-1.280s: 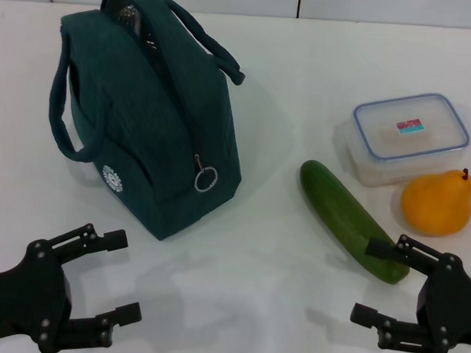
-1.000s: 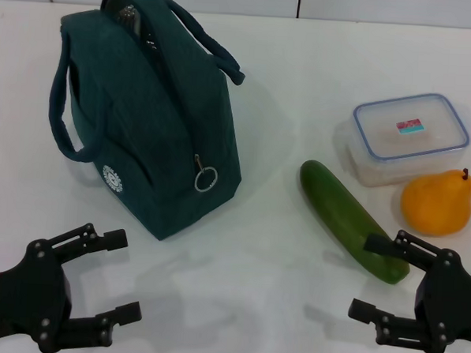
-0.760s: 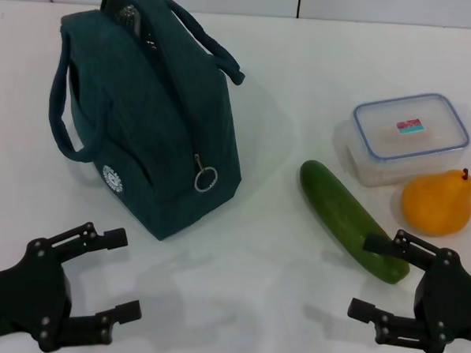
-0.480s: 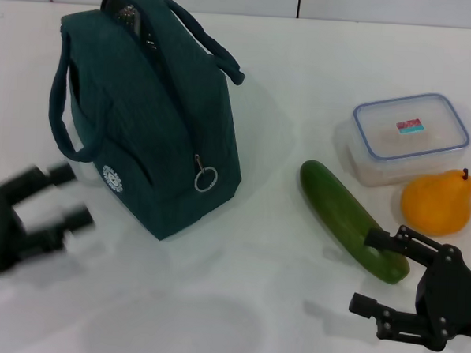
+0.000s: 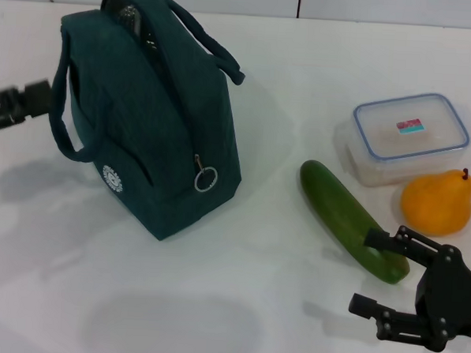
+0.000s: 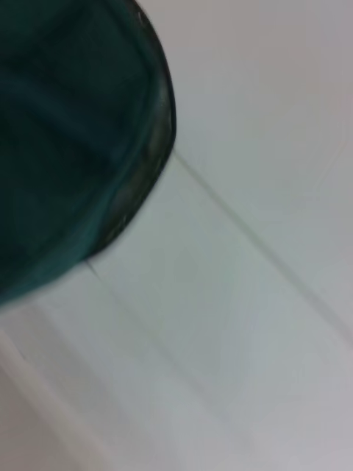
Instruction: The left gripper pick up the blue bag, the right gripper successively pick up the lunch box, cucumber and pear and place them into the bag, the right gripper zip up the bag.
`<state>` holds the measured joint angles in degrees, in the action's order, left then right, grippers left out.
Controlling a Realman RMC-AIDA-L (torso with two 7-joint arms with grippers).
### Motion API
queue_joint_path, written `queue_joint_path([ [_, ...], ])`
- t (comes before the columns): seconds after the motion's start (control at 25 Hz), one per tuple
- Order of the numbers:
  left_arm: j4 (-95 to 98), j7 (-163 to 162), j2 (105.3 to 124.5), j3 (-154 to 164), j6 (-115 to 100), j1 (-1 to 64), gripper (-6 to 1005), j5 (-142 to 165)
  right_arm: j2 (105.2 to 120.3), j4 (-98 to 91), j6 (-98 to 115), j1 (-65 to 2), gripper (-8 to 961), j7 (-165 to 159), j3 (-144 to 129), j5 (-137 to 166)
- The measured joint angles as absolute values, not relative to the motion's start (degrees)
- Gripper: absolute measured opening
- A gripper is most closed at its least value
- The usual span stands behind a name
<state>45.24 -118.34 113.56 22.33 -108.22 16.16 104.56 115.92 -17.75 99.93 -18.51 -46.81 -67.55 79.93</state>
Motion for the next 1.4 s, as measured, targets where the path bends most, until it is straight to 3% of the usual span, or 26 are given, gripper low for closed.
queue_joint_path([
  [0.28,63.07,-141.04,113.90,23.92,-106.21,23.05,887,114.14,115.92,-17.35,100.03,-18.68,849,-46.84,-67.59,79.94],
  [0.6,66.29,-150.93,112.39,27.23,-105.98,30.28,887,121.98,115.98,-17.14,100.03,-18.95,845,-46.84,-68.72,79.88],
  [0.96,66.77,-152.92,112.85,28.35,-104.98,34.81,887,131.27,115.94,-17.13,100.00,-19.19,840,-46.85,-73.57,75.59],
  [1.4,66.99,-154.68,113.03,34.69,-101.82,35.76,879,132.35,115.92,-17.04,99.58,-19.10,834,-46.85,-73.81,75.52],
])
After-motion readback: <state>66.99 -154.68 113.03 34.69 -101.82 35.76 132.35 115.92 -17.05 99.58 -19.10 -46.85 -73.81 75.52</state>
